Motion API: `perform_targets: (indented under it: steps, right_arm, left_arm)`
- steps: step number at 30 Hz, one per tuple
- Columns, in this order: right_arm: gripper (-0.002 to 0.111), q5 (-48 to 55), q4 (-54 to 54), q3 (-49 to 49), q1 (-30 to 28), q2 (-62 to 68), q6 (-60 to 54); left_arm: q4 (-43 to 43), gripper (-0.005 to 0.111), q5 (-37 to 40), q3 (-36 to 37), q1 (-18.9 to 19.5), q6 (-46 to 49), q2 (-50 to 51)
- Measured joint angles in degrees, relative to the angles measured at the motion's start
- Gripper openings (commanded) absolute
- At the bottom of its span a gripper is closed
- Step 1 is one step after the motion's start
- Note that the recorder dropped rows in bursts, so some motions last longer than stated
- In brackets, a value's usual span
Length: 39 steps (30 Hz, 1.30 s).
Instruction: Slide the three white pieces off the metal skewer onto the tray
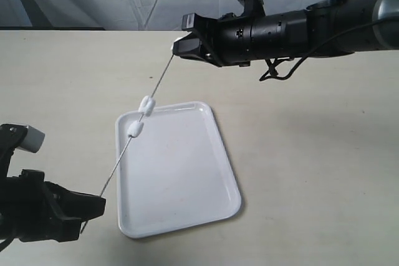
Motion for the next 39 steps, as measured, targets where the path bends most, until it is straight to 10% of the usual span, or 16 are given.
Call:
perform_targets:
  steps: [9, 22, 30, 39]
  right_arm:
    - [0.015, -1.59, -0.42, -1.74, 0.0, 0.0, 0.15]
    - [0.015, -0.67, -30.46, 1.9, 7.69, 4.38, 17.5]
    - [0.049, -2.86, -26.33, 2.66, 12.17, 10.26, 18.01]
    - [0.046, 2.9, -12.61, 2.76, 12.19, 8.26, 3.9]
  left_arm:
    - [0.1, 0.0, 2.39, -0.01, 0.0, -0.66, 0.0]
    - [-0.62, 0.0, 7.4, -0.01, 0.0, -1.53, 0.0]
    - [-0.14, 0.0, 6.74, 0.1, 0.0, -1.53, 0.0]
    - [-0.05, 0.0, 9.26, 0.1, 0.0, -1.53, 0.0]
